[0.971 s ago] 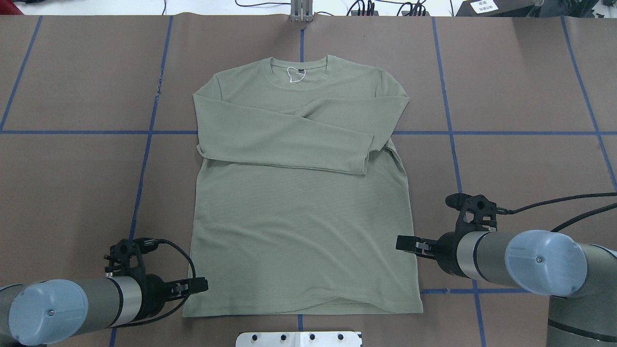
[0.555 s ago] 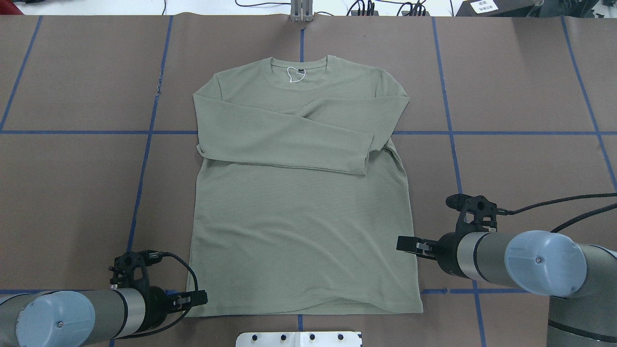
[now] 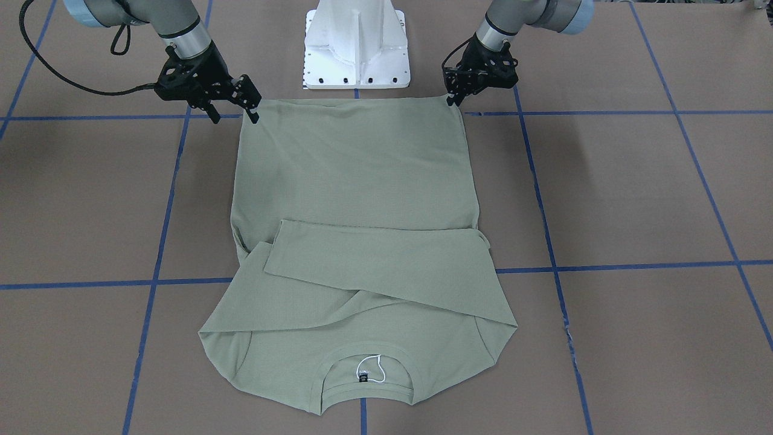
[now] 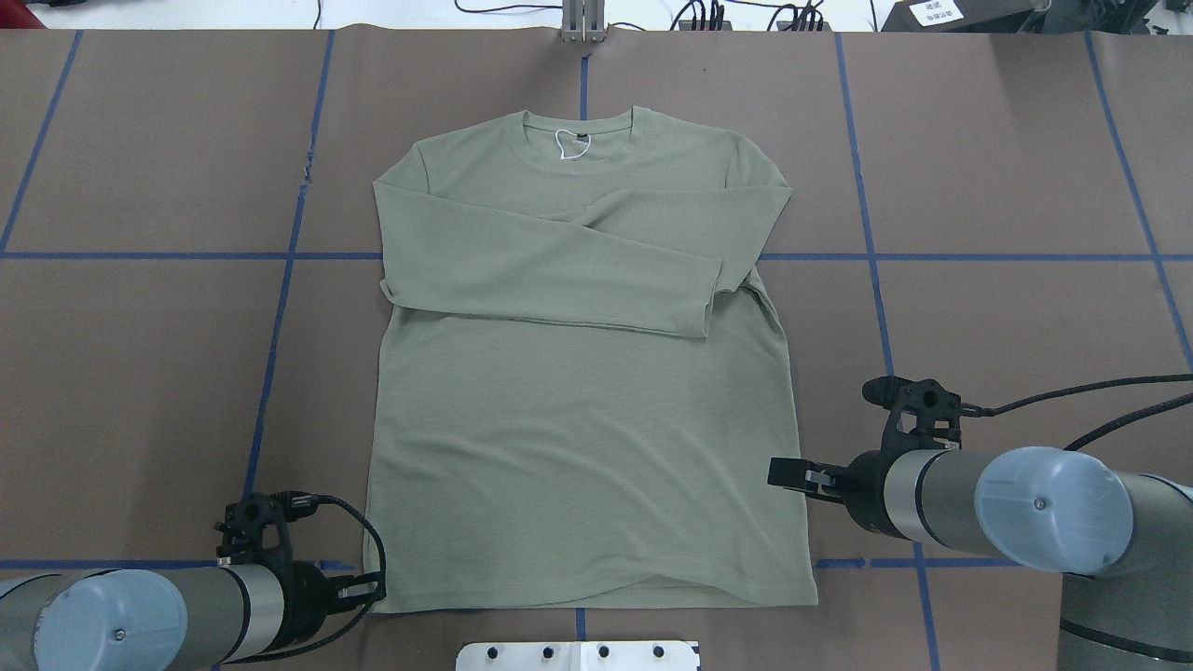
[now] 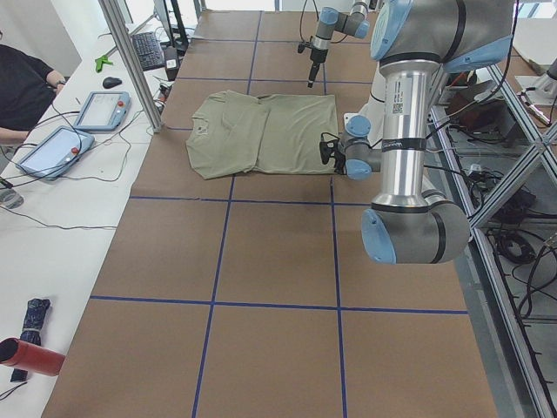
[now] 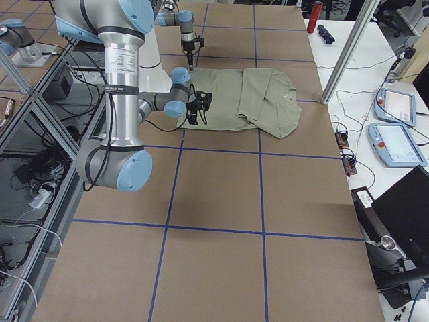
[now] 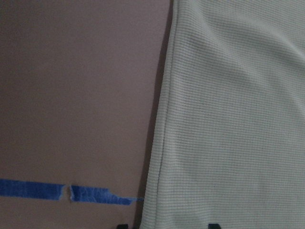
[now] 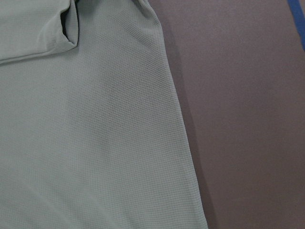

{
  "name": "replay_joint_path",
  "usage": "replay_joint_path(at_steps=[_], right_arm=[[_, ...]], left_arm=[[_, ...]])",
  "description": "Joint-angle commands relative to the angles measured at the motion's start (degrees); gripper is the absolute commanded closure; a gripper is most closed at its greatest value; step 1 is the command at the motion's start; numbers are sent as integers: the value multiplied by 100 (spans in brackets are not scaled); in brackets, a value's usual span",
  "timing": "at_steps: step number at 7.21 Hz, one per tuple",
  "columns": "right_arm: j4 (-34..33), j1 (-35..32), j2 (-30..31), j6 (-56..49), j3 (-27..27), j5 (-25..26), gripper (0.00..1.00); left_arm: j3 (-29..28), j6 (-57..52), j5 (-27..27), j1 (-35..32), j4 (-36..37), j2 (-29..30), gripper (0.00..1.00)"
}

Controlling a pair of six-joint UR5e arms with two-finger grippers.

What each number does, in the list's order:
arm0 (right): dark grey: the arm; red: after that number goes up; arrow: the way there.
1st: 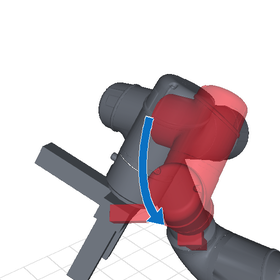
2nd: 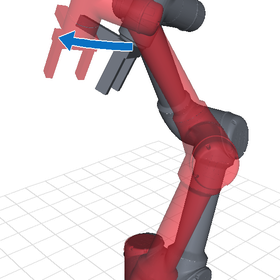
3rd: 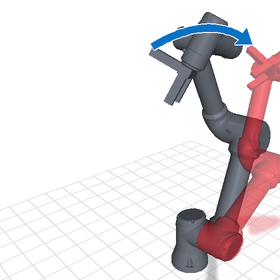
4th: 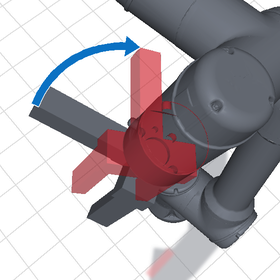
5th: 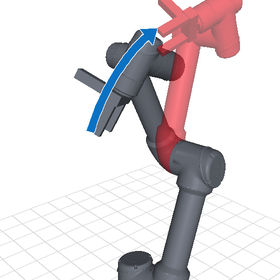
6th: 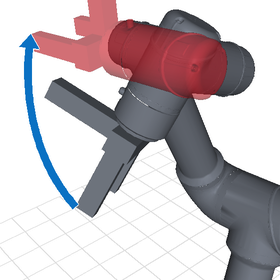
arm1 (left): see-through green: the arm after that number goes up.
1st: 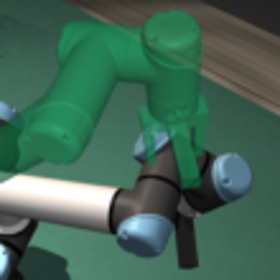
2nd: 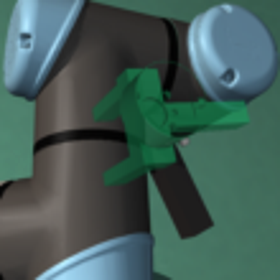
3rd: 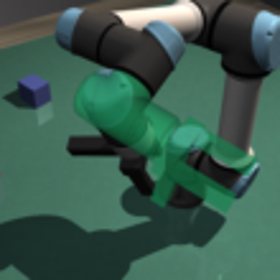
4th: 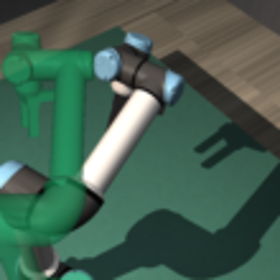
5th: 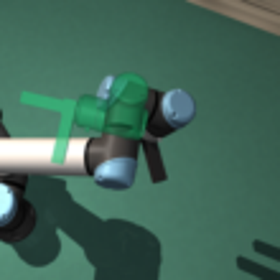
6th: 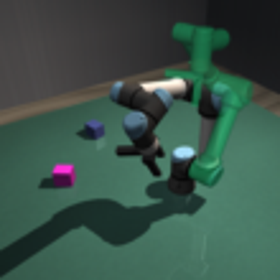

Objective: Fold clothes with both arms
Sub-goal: 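Lower both grippers and grasp the hem corners nearest the robot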

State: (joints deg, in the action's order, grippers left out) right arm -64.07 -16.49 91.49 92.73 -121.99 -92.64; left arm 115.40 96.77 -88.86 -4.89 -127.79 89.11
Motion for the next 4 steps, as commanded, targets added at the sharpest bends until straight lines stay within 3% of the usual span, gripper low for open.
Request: replay_joint_path(at_steps=[1,4], right_arm=[[0,23,1,0,52,9,0],[-9,225,18,454,70,333,0]], left_arm=[[9,-9,0,32,0,-8,100],[210,-53,-131,-11,0,36,100]])
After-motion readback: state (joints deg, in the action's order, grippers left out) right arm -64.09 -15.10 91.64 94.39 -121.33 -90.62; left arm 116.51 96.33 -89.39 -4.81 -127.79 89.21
